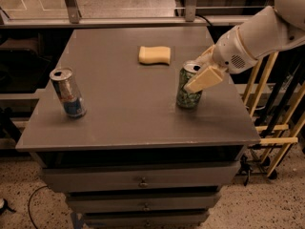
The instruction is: Move green can near sponge
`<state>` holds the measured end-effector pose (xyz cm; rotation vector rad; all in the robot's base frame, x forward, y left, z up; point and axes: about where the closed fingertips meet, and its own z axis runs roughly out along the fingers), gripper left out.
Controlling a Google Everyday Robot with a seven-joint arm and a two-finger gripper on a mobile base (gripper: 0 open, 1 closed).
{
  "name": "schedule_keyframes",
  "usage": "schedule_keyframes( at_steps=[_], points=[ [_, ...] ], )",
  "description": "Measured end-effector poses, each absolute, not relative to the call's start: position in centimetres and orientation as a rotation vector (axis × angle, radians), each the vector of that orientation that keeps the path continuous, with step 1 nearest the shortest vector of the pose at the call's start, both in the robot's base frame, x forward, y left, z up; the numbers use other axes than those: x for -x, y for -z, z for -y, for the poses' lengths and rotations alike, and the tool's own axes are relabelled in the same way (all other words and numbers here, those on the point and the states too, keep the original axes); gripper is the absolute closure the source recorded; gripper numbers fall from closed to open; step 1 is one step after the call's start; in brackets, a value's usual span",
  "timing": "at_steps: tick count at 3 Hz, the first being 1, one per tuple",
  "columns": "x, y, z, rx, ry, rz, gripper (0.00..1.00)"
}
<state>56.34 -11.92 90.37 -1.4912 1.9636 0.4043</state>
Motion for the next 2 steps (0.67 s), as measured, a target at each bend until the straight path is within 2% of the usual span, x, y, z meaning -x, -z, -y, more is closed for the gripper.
schedule_keyframes(
  at_steps=[1,2],
  points=[
    [-56.5,-91.8,12.3,1.48,-0.391,-1.934,0.94],
    [-57.0,-94.6,13.4,1.46,-0.344,-1.878,1.0]
  ],
)
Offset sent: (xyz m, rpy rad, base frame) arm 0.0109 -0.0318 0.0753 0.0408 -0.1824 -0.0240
